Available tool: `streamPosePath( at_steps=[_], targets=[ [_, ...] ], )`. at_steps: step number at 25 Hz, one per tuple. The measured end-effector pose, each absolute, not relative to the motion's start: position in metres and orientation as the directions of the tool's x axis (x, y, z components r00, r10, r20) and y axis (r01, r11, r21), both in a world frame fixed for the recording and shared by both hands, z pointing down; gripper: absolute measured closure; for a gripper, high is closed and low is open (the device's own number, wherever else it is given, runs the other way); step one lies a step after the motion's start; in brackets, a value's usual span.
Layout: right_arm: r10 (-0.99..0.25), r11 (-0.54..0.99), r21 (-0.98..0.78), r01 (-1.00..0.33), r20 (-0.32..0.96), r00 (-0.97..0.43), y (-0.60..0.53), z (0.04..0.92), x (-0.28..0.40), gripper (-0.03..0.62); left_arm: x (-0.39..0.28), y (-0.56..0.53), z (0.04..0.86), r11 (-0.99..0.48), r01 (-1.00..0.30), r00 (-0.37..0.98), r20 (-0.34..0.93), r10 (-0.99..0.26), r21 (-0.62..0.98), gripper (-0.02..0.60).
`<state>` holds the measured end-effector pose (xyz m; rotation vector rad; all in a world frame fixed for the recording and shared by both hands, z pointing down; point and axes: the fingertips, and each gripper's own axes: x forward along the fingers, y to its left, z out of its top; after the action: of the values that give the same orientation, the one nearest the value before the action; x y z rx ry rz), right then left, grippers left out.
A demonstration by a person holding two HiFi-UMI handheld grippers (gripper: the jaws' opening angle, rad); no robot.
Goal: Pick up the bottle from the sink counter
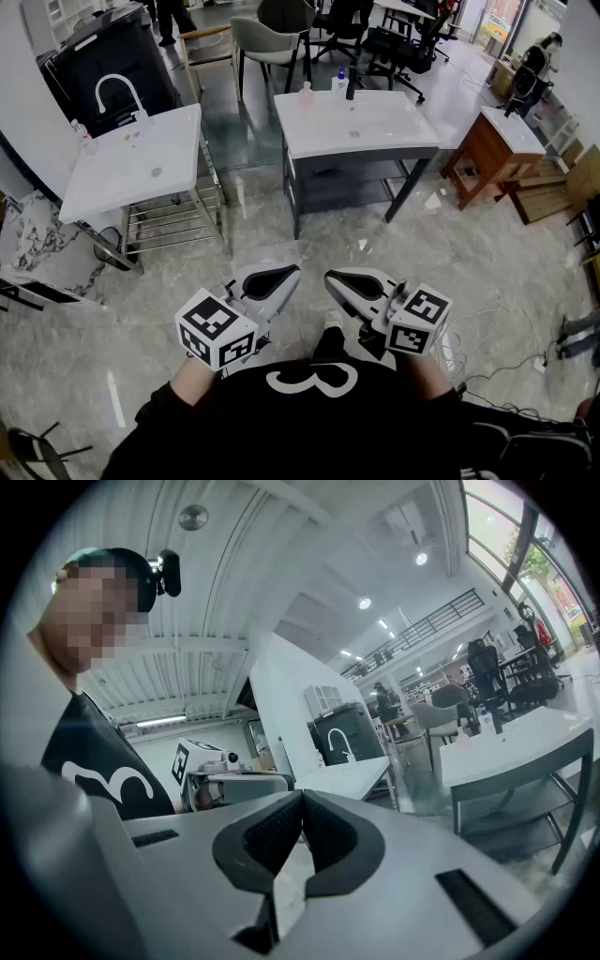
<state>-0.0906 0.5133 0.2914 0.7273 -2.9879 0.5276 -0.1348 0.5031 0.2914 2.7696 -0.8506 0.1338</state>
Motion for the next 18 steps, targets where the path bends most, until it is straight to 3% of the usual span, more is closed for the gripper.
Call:
streamPosePath(
  at_steps=[18],
  targets=[
    [-0.426, 0.834, -0.341, -0.434, 0.103, -0.899, 0.491, 0.299, -0.079, 0.58, -0.114, 0.48, 0.295, -0.808, -0.553, 0.833, 0.168, -0.528, 0.203, 0.566]
  ],
)
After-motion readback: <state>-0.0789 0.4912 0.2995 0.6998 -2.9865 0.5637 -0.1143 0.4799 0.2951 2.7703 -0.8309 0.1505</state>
